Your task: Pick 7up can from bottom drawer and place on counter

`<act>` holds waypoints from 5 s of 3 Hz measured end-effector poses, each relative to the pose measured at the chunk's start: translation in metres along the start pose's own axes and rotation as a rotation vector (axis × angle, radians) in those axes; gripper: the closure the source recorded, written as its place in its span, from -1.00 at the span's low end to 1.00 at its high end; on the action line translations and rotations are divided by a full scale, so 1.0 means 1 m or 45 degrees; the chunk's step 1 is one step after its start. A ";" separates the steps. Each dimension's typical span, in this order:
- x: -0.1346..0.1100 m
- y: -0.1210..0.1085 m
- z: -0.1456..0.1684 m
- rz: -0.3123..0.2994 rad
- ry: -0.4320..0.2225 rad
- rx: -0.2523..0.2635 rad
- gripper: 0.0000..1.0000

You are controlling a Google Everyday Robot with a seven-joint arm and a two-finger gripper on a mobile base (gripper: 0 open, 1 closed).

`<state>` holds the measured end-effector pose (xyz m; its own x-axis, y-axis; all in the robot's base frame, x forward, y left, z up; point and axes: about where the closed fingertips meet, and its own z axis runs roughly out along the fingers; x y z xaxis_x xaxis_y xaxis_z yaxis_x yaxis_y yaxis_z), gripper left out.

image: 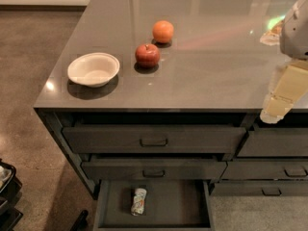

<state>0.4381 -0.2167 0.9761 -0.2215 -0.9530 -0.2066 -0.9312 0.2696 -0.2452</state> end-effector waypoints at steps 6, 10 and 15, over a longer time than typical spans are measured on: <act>-0.104 0.188 0.193 0.418 -0.450 -0.212 -1.00; -0.040 0.253 0.354 0.878 -0.407 -0.342 -1.00; -0.016 0.209 0.469 0.777 -0.717 -0.501 -1.00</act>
Offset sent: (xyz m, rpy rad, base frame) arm -0.0482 0.0222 -0.0945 0.2263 -0.1264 -0.1694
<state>0.3831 -0.0802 0.4837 -0.6296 -0.4247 -0.6506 -0.7531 0.5395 0.3767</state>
